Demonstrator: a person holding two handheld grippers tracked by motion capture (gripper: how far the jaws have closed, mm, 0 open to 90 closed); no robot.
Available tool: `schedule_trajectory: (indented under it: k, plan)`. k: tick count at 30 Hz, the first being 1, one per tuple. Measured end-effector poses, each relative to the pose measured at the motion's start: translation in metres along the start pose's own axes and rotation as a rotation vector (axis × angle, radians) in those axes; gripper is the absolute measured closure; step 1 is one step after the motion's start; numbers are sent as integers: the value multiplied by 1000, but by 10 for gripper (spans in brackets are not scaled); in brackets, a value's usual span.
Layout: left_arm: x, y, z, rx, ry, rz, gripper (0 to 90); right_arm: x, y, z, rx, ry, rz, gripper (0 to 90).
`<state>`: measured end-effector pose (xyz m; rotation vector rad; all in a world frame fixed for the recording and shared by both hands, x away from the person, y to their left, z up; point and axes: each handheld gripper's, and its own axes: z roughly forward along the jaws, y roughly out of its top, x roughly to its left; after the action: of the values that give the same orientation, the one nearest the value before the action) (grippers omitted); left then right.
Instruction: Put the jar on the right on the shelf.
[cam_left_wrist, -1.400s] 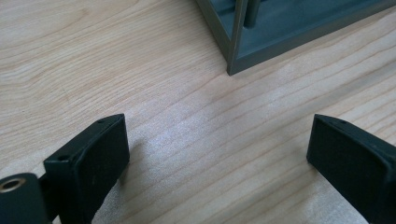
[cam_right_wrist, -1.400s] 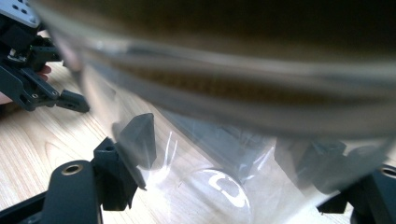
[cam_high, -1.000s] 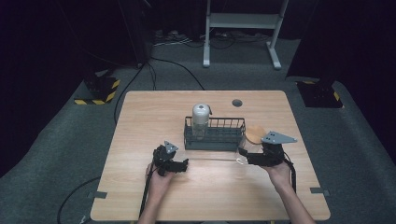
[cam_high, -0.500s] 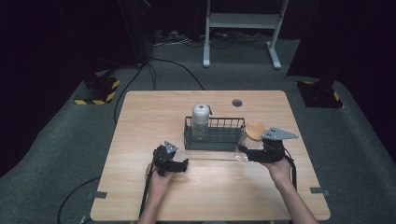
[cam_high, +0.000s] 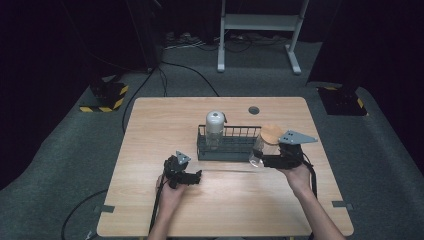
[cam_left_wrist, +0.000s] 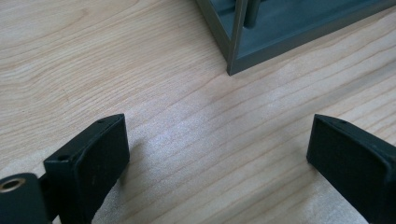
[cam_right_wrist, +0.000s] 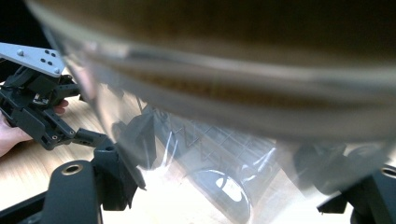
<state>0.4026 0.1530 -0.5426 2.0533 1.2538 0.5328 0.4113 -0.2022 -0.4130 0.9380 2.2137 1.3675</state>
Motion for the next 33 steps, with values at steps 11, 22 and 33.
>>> schedule_trajectory:
  k: [11,22,33]
  plan:
    - [0,0,0,0,0,0,60,3,15,6,2,10,-23,253]
    - [0,0,0,0,0,-1,60,1,29,15,-10,6,-32,253]
    - [0,0,0,0,0,-1,60,-4,40,27,-7,-8,-26,253]
